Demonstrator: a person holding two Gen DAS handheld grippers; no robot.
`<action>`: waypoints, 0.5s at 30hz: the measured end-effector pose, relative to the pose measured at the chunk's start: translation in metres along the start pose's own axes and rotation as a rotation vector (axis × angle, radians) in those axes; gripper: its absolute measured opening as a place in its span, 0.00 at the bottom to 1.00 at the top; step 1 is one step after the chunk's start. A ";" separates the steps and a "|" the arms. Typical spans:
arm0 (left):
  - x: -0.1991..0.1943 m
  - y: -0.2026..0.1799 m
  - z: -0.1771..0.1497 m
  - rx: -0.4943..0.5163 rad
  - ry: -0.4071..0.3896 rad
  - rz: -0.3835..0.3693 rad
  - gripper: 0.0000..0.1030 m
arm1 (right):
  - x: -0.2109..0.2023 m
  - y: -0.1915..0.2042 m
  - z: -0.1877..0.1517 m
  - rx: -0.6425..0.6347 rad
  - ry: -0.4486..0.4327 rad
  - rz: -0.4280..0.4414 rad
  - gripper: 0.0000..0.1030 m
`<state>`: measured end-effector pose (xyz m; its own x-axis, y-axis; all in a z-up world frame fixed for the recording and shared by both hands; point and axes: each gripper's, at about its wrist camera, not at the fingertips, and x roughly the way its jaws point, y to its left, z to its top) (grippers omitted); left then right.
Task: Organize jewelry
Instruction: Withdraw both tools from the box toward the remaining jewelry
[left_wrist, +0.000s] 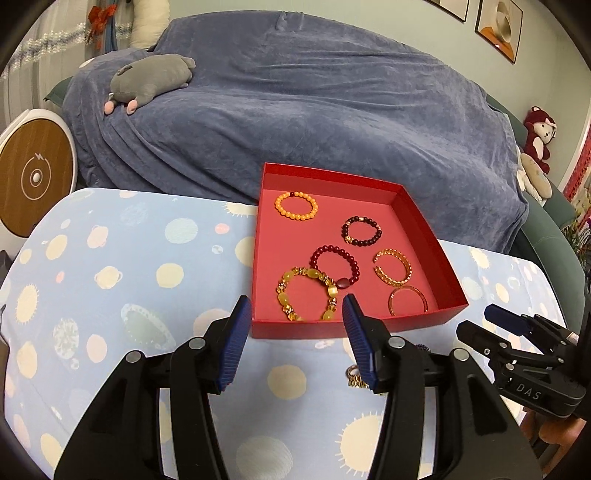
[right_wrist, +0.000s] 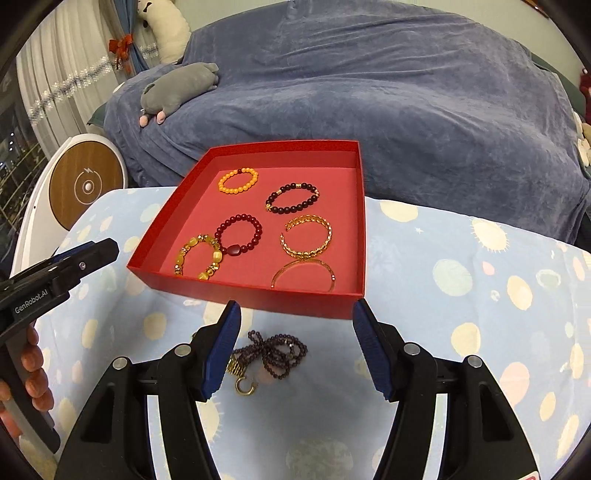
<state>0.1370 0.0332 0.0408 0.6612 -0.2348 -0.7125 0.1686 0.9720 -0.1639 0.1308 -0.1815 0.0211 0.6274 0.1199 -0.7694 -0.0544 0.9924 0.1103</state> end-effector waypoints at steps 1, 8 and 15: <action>-0.004 -0.001 -0.004 0.001 0.001 0.002 0.47 | -0.005 0.000 -0.005 0.003 -0.002 -0.002 0.59; -0.022 -0.005 -0.035 -0.004 0.013 0.017 0.47 | -0.025 0.003 -0.033 0.035 0.009 0.022 0.59; -0.020 -0.006 -0.049 0.012 0.028 0.017 0.48 | -0.021 0.014 -0.040 -0.004 0.008 0.021 0.58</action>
<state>0.0874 0.0322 0.0227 0.6431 -0.2181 -0.7341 0.1665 0.9755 -0.1439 0.0862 -0.1690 0.0138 0.6198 0.1413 -0.7719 -0.0709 0.9897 0.1241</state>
